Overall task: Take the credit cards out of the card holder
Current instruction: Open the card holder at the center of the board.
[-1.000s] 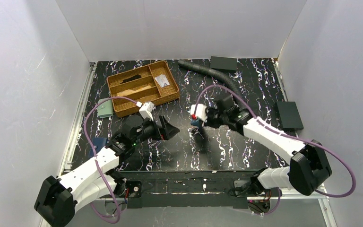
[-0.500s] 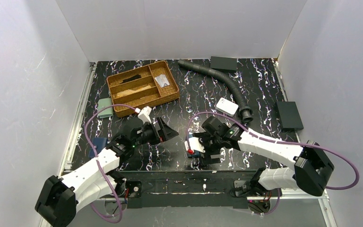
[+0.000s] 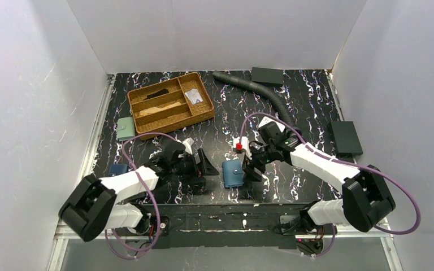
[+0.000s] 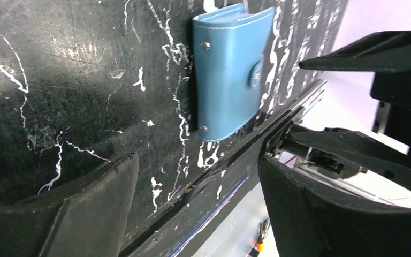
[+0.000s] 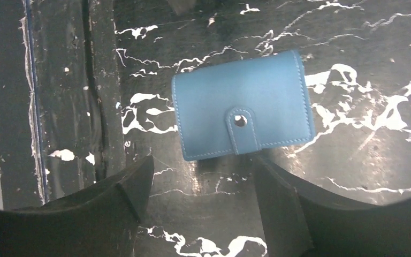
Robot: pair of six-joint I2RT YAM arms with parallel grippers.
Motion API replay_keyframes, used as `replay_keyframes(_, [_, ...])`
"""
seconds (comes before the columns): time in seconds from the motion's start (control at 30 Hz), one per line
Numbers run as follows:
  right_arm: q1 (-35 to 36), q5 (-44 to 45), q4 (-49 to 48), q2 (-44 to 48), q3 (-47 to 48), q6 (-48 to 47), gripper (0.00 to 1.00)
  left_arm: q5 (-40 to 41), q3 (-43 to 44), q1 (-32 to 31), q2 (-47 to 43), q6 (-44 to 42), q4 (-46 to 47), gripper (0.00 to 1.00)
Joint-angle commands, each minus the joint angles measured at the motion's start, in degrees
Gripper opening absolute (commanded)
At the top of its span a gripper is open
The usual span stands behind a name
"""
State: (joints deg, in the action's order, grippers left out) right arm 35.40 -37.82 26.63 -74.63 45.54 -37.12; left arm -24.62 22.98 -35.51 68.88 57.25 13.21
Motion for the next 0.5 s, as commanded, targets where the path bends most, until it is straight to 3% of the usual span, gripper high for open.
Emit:
replay_keyframes(0.0, [3.28, -0.84, -4.6, -1.37, 0.85, -4.08, 0.75, -1.01, 3.96, -2.23, 6.69, -2.59, 0.5, 0.8])
replay_keyframes(0.13, [7.87, 6.2, -5.9, -3.14, 2.17, -11.44, 0.75, 0.5, 6.55, -4.2, 11.91, -2.74, 0.57, 0.79])
replay_keyframes(0.23, [8.72, 6.52, -8.97, -3.57, 0.56, -17.15, 0.77, 1.6, 7.45, -4.99, 14.22, -2.68, 0.8, 0.77])
replay_keyframes(0.47, [8.72, 7.56, -16.07, -6.88, -1.94, -15.09, 0.72, 4.34, 7.56, -5.48, 16.65, -1.56, 1.38, 0.7])
